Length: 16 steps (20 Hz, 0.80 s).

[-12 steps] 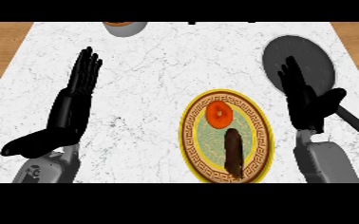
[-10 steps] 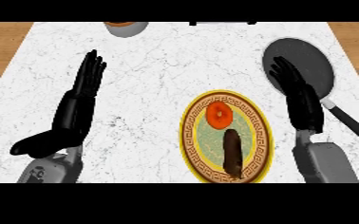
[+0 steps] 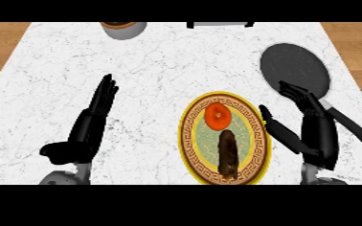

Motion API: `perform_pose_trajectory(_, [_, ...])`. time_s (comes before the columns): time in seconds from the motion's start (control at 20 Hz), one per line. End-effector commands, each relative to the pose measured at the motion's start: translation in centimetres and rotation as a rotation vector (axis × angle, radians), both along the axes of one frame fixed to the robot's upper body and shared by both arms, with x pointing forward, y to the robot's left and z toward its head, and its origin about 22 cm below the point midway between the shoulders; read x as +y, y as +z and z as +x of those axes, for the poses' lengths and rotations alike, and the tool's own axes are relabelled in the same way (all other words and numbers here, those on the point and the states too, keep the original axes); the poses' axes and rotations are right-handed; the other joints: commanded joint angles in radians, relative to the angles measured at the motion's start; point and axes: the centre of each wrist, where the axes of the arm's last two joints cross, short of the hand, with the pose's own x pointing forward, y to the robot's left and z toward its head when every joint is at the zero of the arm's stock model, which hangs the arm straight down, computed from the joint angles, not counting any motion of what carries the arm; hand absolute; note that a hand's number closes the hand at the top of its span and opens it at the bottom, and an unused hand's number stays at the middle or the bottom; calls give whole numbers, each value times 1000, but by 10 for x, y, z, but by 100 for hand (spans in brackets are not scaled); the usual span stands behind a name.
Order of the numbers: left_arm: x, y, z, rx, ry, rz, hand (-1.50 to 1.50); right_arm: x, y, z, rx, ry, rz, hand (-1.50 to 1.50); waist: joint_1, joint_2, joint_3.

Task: Pick the squash from the plate and place it in the pan

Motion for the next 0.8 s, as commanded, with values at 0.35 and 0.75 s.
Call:
perform_pose_trajectory(0.35, [0,14,11,16,-27,-9,0,-7,18,-73,106,8,-355,-150,22,4,0])
perform_pose_trajectory(0.75, [-10,-13,-9,24,-58,13,0,23,69,-21,359,77,-548,-150,46,7,-1])
